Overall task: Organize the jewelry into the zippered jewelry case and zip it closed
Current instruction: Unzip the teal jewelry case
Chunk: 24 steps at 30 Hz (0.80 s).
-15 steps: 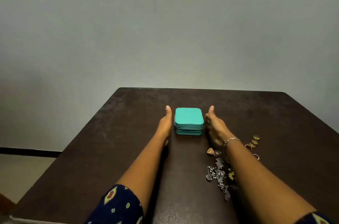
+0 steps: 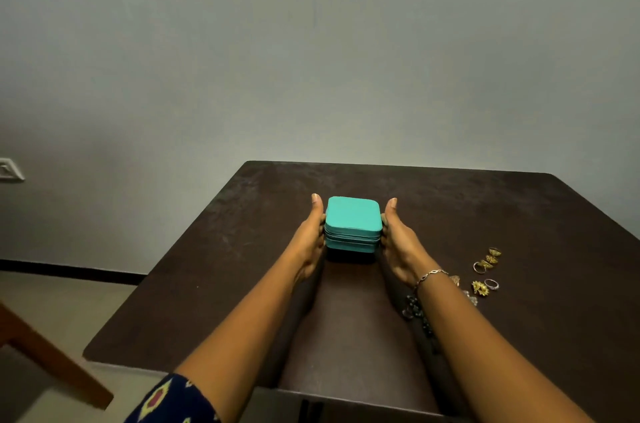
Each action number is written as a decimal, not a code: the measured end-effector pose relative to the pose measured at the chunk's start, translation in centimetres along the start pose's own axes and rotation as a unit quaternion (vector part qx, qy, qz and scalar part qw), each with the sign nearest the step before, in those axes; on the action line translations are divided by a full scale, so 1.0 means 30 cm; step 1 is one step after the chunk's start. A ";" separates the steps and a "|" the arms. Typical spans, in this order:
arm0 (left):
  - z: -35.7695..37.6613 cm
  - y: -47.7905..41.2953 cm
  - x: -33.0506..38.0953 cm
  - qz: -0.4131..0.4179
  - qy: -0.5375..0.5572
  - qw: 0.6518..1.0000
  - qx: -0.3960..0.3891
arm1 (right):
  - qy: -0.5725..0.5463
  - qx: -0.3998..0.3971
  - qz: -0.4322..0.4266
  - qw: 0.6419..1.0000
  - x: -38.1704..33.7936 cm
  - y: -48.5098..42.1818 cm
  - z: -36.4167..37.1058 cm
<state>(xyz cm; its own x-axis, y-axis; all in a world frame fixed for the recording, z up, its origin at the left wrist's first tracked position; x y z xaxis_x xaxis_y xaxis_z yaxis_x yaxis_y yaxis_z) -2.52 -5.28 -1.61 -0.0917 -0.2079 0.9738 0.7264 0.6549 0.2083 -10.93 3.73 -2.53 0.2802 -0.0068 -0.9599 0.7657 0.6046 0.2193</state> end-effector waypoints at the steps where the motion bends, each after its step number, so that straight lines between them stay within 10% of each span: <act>1: -0.019 0.020 0.001 0.004 0.001 1.000 0.001 | 0.003 -0.012 -0.005 1.000 0.008 0.014 0.015; 24: -0.226 0.270 -0.139 0.045 -0.042 0.997 0.038 | -0.001 -0.067 -0.032 0.997 0.183 0.291 0.176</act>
<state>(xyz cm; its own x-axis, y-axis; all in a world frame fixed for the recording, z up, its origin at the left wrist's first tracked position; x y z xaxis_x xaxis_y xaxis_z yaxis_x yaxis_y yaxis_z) 8.36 -4.03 -4.60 -0.0878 -0.0862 0.9924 0.6815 0.7214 0.1229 0.34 4.77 -4.96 0.2346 -0.0511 -0.9707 0.6975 0.7045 0.1314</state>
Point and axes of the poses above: each hand's wrist, its own y-axis away from the middle knuckle, its own z-axis out of the palm, x = y × z, the point moved 10 cm from there along -y, towards the middle knuckle, and after that the axes turned 10 degrees about x, right-handed, at the moved point
